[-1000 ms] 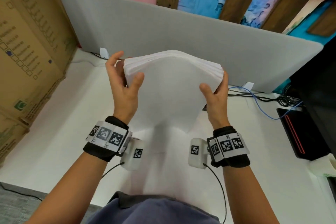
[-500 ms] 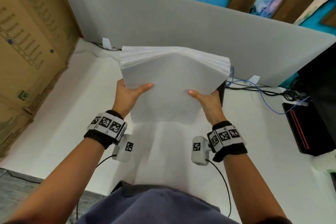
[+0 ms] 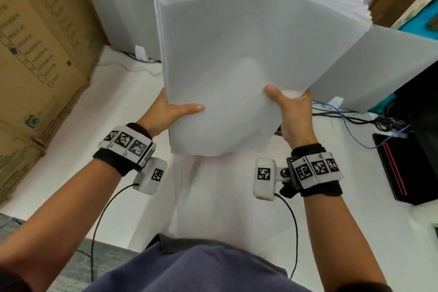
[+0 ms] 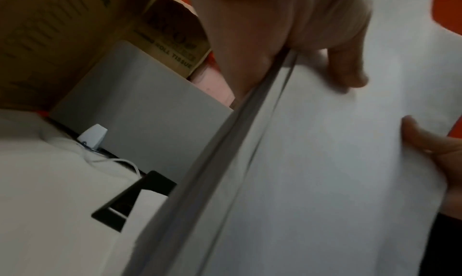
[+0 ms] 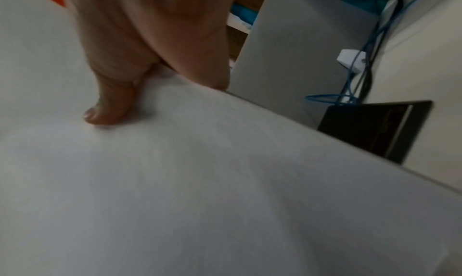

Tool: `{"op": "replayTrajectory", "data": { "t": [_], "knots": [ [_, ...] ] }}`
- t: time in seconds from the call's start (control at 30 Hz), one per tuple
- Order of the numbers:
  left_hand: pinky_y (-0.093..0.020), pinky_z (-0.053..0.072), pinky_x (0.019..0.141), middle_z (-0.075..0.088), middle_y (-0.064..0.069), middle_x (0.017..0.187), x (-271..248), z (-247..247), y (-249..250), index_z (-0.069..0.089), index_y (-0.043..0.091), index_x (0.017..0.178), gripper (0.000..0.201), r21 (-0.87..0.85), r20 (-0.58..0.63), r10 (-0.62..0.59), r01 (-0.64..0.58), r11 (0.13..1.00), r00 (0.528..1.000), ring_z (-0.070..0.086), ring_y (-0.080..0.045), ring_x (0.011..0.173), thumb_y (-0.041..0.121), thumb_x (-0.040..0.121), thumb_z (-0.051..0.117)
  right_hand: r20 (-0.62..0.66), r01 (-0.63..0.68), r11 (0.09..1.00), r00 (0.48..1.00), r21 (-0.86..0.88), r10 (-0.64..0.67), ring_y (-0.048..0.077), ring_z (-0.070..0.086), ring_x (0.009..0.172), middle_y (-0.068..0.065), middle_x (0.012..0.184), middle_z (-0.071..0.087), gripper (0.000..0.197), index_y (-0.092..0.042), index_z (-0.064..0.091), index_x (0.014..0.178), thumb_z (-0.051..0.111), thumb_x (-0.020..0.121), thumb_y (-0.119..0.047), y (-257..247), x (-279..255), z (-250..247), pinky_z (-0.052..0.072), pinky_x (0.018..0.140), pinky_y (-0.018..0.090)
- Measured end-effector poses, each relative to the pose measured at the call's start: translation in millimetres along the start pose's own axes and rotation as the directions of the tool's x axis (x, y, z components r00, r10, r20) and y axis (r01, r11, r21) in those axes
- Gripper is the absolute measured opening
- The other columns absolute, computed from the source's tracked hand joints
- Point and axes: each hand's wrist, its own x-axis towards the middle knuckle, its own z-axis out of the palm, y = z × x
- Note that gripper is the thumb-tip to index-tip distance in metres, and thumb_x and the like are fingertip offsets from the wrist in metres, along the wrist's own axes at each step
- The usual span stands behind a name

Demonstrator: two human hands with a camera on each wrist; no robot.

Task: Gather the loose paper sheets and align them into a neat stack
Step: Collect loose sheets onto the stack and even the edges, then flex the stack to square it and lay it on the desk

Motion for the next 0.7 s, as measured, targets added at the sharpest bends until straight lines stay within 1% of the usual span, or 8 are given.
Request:
{"op": "replayTrajectory", "data": {
  "t": [0.1,0.17,0.27,0.37,0.43,0.53,0.63,0.7],
  "knots": [
    [-0.014,0.052,0.069,0.071,0.023,0.081,-1,6,-5,0.063,0.030,0.092,0.035,0.017,-0.076,0.015,-0.014,1.000,0.997,0.066,0.003,0.080,-0.004,0.081,0.063,0.018,0.013,0.999,1.000,-0.049,-0.012,0.000,0.066,0.069,-0.015,0.072,0.069,0.032,-0.021,0.060,0.082,0.071,0.072,0.007,-2,1,-1,0.053,0.067,0.019],
    [-0.015,0.052,0.069,0.071,0.021,0.079,-3,5,-8,0.072,0.034,0.080,0.038,-0.002,-0.100,0.025,-0.025,1.000,0.995,0.067,0.001,0.078,-0.003,0.083,0.061,0.060,-0.019,0.992,0.998,-0.124,0.027,-0.001,0.067,0.073,-0.016,0.077,0.069,0.036,-0.023,0.059,0.086,0.071,0.071,0.008,5,-3,-6,0.054,0.070,0.020],
    [-0.017,0.053,0.070,0.072,0.019,0.079,-7,5,-15,0.073,0.042,0.075,0.043,-0.029,-0.127,0.027,-0.030,0.999,0.992,0.068,0.000,0.078,0.000,0.080,0.066,0.098,-0.057,0.981,0.992,-0.186,0.076,-0.002,0.066,0.076,-0.017,0.081,0.069,0.034,-0.025,0.060,0.087,0.072,0.073,0.003,16,-9,-11,0.055,0.076,0.026],
    [-0.021,0.054,0.071,0.073,0.015,0.085,-12,8,-22,0.073,0.033,0.082,0.023,-0.074,-0.121,-0.040,0.031,0.997,0.992,0.068,-0.005,0.083,0.019,0.064,0.078,0.061,-0.056,0.985,0.996,-0.163,0.066,-0.003,0.066,0.074,-0.020,0.074,0.071,0.031,-0.025,0.060,0.085,0.070,0.076,0.004,24,-11,-15,0.053,0.069,0.019],
    [-0.022,0.055,0.073,0.073,0.015,0.086,-16,7,-30,0.066,0.028,0.090,0.036,-0.089,-0.129,-0.100,0.089,0.992,0.986,0.069,-0.006,0.084,0.024,0.056,0.078,0.053,-0.078,0.982,0.995,-0.170,0.088,-0.004,0.066,0.074,-0.021,0.075,0.071,0.032,-0.025,0.061,0.087,0.070,0.076,0.004,36,-17,-18,0.052,0.068,0.014],
    [-0.020,0.055,0.072,0.072,0.016,0.087,-21,12,-43,0.062,0.027,0.096,0.034,-0.087,-0.140,-0.171,0.160,0.983,0.975,0.068,-0.004,0.085,0.018,0.067,0.076,0.056,-0.167,0.964,0.982,-0.205,0.182,-0.008,0.064,0.073,-0.019,0.083,0.067,0.032,-0.027,0.057,0.088,0.069,0.077,0.002,62,-31,-21,0.049,0.064,0.007],
    [-0.020,0.052,0.072,0.070,0.013,0.088,-26,23,-50,0.060,0.026,0.098,0.018,-0.030,-0.207,-0.215,0.213,0.977,0.954,0.067,-0.001,0.081,0.014,0.086,0.064,0.030,-0.231,0.937,0.969,-0.264,0.247,0.002,0.063,0.084,-0.007,0.096,0.063,0.023,-0.020,0.059,0.099,0.067,0.082,-0.006,76,-34,-18,0.051,0.069,0.008],
    [-0.026,0.053,0.076,0.067,0.003,0.091,-26,28,-47,0.061,0.019,0.098,0.010,0.007,-0.302,-0.209,0.221,0.975,0.930,0.066,-0.010,0.084,0.016,0.089,0.060,0.011,-0.208,0.923,0.975,-0.323,0.224,0.013,0.063,0.092,-0.001,0.103,0.064,0.032,-0.010,0.060,0.114,0.068,0.082,-0.010,72,-27,-17,0.052,0.076,0.013]
  ]
}}
